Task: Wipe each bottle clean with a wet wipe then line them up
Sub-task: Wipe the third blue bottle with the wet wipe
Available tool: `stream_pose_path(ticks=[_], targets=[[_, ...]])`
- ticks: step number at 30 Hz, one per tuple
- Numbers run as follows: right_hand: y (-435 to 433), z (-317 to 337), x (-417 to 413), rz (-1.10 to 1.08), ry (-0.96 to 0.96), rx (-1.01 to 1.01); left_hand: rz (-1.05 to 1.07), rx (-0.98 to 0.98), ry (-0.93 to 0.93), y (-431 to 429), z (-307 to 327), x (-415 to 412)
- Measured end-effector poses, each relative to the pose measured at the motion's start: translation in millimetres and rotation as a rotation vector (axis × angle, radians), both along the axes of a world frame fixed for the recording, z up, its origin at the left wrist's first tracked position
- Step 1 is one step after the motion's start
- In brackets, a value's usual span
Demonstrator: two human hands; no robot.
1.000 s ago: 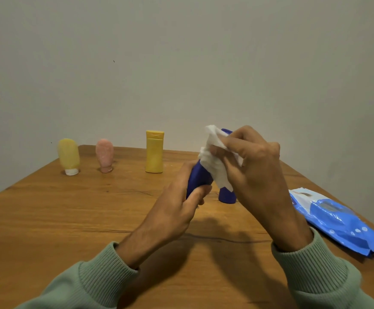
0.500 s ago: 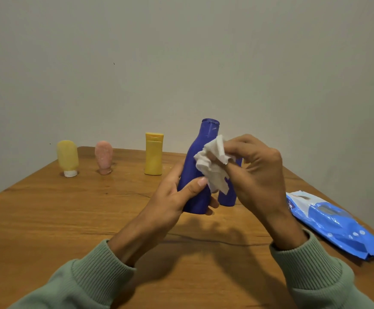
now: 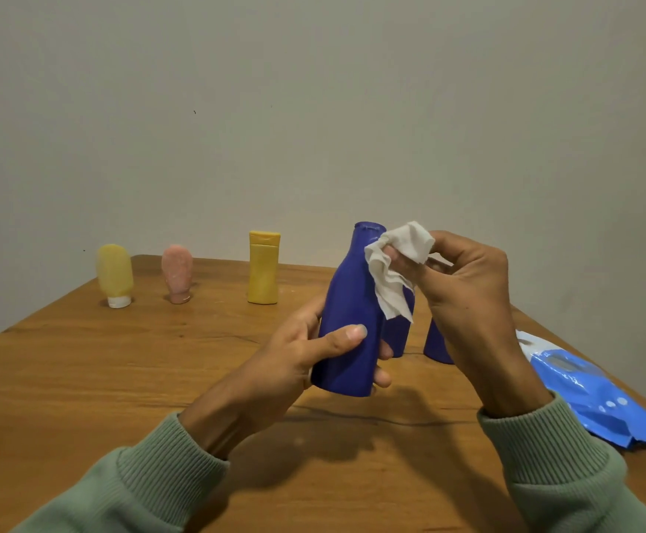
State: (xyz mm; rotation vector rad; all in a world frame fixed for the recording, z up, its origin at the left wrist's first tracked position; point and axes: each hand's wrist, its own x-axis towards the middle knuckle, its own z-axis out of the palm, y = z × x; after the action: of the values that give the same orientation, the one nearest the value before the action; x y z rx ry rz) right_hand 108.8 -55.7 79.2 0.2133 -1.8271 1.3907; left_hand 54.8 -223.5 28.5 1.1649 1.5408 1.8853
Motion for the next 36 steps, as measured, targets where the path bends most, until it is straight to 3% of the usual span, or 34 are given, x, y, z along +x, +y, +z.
stream_pose_path(ticks=[11, 24, 36], targets=[[-5, 0, 1, -0.057, 0.084, 0.038, 0.079, -0.093, 0.111, 0, 1, 1], [-14, -8, 0, -0.323, 0.280, 0.457, 0.287, -0.217, 0.307, 2, -4, 4], [-17, -14, -1, -0.495, 0.338, 0.550, 0.505, -0.329, 0.581, 7, -10, 9]])
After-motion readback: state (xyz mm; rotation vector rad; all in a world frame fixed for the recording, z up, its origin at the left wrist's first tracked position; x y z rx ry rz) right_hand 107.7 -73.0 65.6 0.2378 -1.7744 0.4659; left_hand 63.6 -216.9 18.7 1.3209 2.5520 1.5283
